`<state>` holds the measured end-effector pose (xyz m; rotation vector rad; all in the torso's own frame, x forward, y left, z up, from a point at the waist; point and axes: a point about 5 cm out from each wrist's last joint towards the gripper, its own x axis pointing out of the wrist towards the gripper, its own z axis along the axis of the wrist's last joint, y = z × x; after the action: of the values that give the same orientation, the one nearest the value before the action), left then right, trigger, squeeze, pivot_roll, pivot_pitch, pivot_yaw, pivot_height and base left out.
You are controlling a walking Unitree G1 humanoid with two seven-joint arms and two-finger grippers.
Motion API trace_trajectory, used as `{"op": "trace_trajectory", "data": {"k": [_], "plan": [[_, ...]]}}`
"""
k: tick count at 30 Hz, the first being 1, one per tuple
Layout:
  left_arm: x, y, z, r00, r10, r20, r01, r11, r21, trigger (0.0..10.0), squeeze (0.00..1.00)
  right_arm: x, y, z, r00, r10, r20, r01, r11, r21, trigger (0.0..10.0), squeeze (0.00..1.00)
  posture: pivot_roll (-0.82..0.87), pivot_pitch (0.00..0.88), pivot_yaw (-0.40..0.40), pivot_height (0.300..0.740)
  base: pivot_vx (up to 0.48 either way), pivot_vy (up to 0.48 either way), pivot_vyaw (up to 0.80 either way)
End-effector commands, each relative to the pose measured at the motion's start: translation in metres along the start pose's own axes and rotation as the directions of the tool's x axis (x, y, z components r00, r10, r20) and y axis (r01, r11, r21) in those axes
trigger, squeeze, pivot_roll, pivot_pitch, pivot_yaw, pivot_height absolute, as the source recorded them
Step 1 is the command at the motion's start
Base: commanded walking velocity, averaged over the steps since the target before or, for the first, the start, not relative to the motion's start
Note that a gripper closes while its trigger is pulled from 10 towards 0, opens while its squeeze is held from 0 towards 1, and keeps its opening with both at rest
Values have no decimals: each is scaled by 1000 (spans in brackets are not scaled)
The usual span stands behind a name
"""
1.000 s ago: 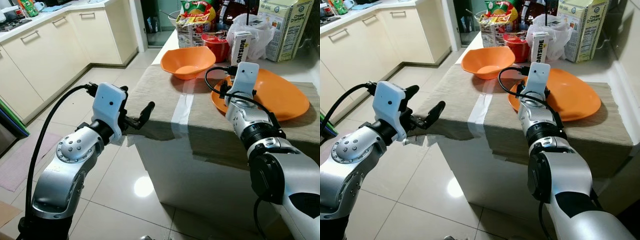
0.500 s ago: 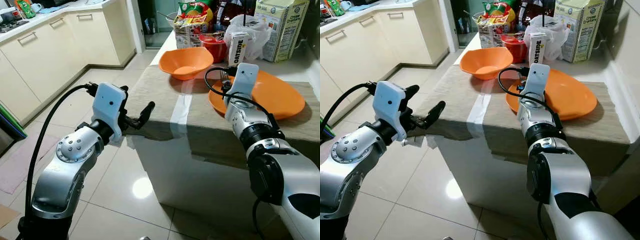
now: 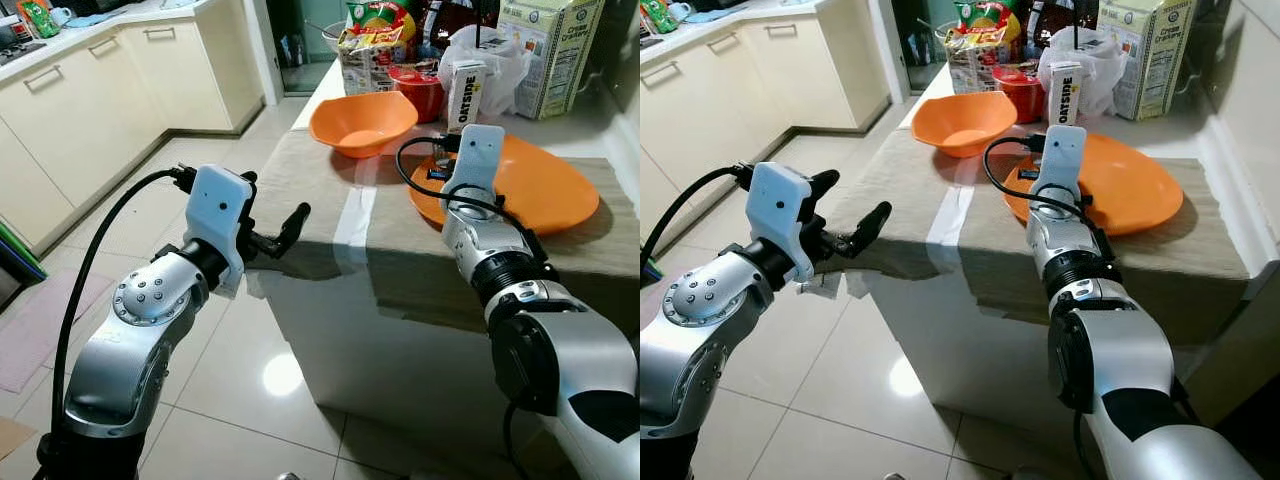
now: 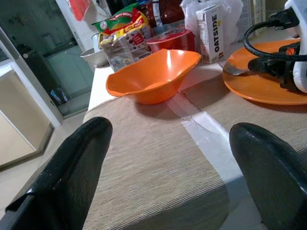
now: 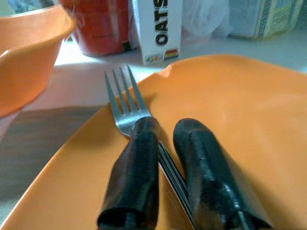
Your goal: Setting the table
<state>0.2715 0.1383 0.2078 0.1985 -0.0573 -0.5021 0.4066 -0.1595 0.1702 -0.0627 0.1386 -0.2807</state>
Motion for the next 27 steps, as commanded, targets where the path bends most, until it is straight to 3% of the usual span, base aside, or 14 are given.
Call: {"op": "trace_trajectory", "data": {"k": [1,6,18,19,20,21,27], "plan": [[0,5,6,1000,19,20,-19,1000,9,10000,0,-2,6,2,1000,6,29,-6,1000,-17,0,0,-55,9,171,735,0,0,0],[0,5,6,1000,19,21,-19,1000,10,10000,0,-1,5,20,991,-17,136,24,998,-50,0,0,-57,9,172,735,0,0,0],[0,5,7,1000,17,23,-17,1000,11,10000,0,-2,8,37,975,-16,221,35,996,-80,0,0,-56,11,170,735,0,0,0],[0,5,7,1000,17,23,-17,1000,11,10000,0,-1,8,34,980,-15,198,29,997,-70,4627,1000,-56,11,170,735,0,0,0],[0,5,7,1000,16,23,-17,1000,12,10000,0,-1,8,31,984,-12,180,24,998,-64,4627,1000,-56,11,170,735,0,0,0],[0,4,7,1000,17,23,-17,1000,11,10000,0,-1,8,29,985,-16,170,27,998,-58,10000,1000,-56,11,170,735,0,0,0],[1,4,7,1000,17,22,-17,1000,10,10000,0,-1,6,17,993,-23,113,33,996,-89,10000,1000,-56,11,170,735,0,0,0]]}}
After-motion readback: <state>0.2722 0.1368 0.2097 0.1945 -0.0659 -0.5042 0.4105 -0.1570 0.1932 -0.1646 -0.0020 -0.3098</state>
